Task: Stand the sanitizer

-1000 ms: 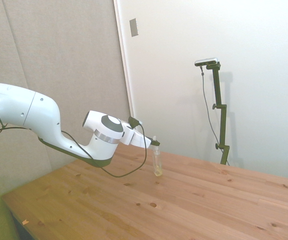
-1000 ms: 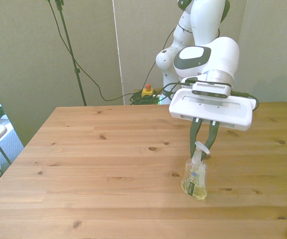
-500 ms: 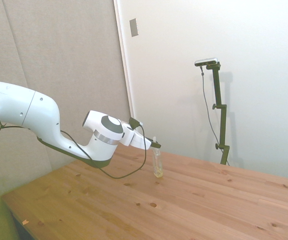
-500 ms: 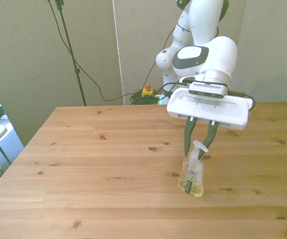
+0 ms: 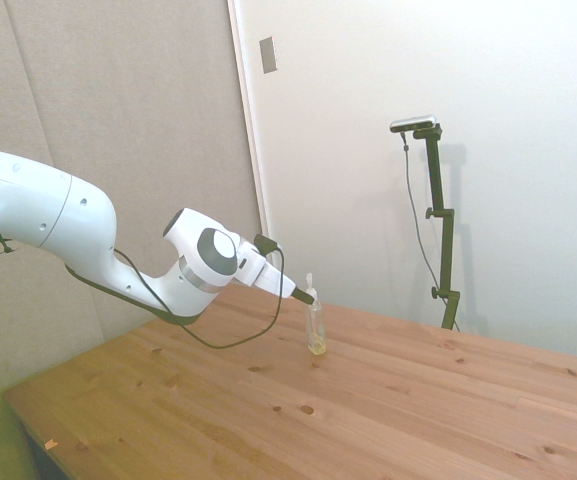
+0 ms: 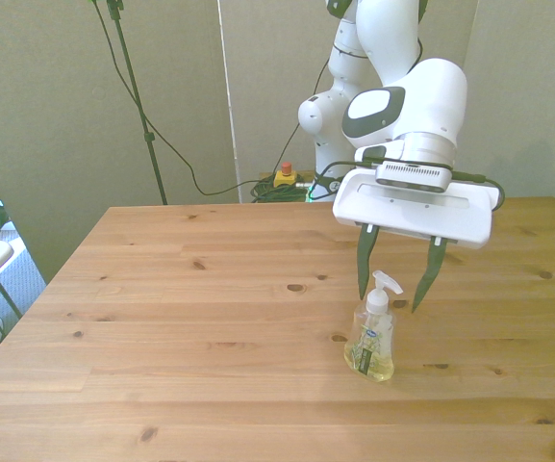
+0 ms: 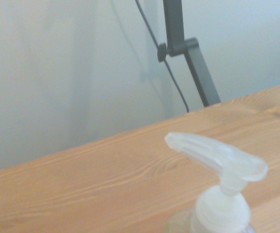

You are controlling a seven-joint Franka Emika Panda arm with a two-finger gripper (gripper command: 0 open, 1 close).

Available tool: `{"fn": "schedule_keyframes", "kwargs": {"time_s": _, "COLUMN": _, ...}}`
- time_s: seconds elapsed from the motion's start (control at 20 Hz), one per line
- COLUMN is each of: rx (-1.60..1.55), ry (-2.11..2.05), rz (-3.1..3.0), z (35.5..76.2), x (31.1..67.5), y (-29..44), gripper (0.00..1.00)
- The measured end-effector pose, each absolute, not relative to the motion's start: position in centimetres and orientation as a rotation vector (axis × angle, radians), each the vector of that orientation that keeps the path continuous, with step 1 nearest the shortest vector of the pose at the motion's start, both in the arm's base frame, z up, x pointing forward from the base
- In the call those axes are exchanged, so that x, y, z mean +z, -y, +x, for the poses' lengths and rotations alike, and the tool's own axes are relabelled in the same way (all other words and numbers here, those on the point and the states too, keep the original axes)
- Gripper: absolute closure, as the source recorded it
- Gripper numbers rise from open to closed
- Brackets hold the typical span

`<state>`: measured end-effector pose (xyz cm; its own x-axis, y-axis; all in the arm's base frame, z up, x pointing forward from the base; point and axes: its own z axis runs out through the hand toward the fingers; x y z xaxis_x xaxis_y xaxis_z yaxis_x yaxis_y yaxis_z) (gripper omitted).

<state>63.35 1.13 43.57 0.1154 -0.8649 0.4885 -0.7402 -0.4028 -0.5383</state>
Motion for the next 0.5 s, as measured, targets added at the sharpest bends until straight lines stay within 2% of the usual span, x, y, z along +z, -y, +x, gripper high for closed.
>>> {"fn": "schedule_keyframes", "kwargs": {"time_s": 0.5, "rx": -0.481, "ry": -1.605, "rz": -2.61, "z": 53.6, "x": 47.2, "y": 2.4, "gripper": 0.0}}
